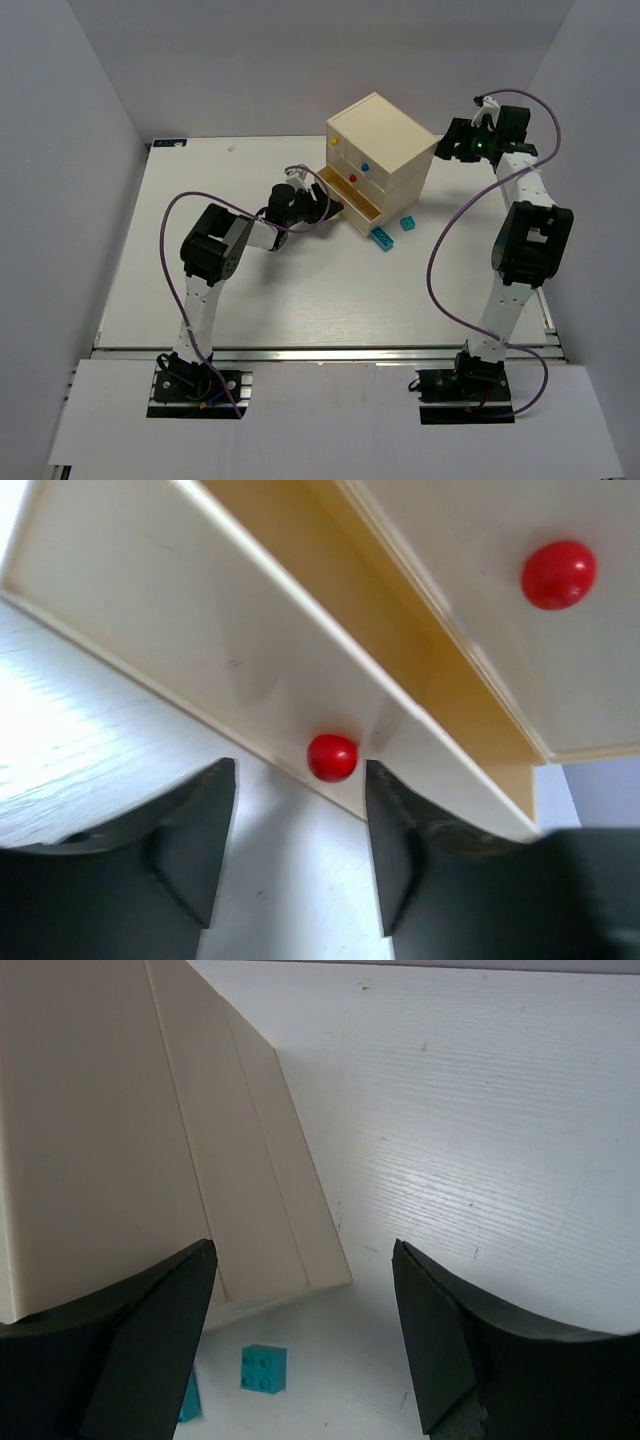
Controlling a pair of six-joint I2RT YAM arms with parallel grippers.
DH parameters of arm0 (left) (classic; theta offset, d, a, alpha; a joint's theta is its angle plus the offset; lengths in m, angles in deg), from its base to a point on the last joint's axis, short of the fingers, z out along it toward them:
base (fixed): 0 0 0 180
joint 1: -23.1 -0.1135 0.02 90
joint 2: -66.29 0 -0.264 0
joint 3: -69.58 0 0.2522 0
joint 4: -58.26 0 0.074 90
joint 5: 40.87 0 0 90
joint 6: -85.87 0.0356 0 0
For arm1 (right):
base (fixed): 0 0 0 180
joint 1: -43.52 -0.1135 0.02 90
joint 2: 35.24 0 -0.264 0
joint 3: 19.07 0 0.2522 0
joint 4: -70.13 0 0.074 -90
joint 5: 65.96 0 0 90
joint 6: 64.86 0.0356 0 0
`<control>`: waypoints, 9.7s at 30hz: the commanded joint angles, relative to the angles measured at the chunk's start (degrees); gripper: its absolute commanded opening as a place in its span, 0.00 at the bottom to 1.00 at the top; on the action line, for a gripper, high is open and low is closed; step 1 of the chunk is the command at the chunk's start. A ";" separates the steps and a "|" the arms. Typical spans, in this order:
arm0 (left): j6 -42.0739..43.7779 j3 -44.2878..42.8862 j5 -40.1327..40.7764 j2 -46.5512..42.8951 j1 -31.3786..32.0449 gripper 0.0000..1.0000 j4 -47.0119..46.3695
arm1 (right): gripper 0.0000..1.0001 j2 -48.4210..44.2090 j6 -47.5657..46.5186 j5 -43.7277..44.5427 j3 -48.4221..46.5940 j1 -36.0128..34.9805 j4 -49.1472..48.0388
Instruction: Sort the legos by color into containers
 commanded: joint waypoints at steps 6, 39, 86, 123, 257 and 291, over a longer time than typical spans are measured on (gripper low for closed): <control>1.14 1.75 1.28 -9.29 -1.17 0.69 3.51 | 0.71 -24.87 -13.49 -2.54 28.61 0.56 -10.78; 15.28 32.34 14.11 -80.22 -3.37 0.64 48.59 | 0.83 -24.48 -25.82 23.97 52.59 -26.95 -20.10; 23.46 35.94 21.59 -97.37 -2.40 0.70 54.40 | 0.00 -36.35 -33.29 32.73 42.40 -37.92 0.29; 23.72 36.03 23.43 -99.74 -2.40 0.70 54.76 | 0.00 -5.49 -53.14 92.09 17.95 -56.57 -4.71; 24.08 36.12 14.38 -97.63 -2.40 0.64 53.17 | 0.08 -19.71 -20.61 20.81 47.30 -14.82 -12.99; 24.69 36.47 23.25 -102.02 -2.93 0.64 54.76 | 0.04 -24.22 -73.00 65.00 34.83 -55.16 -13.85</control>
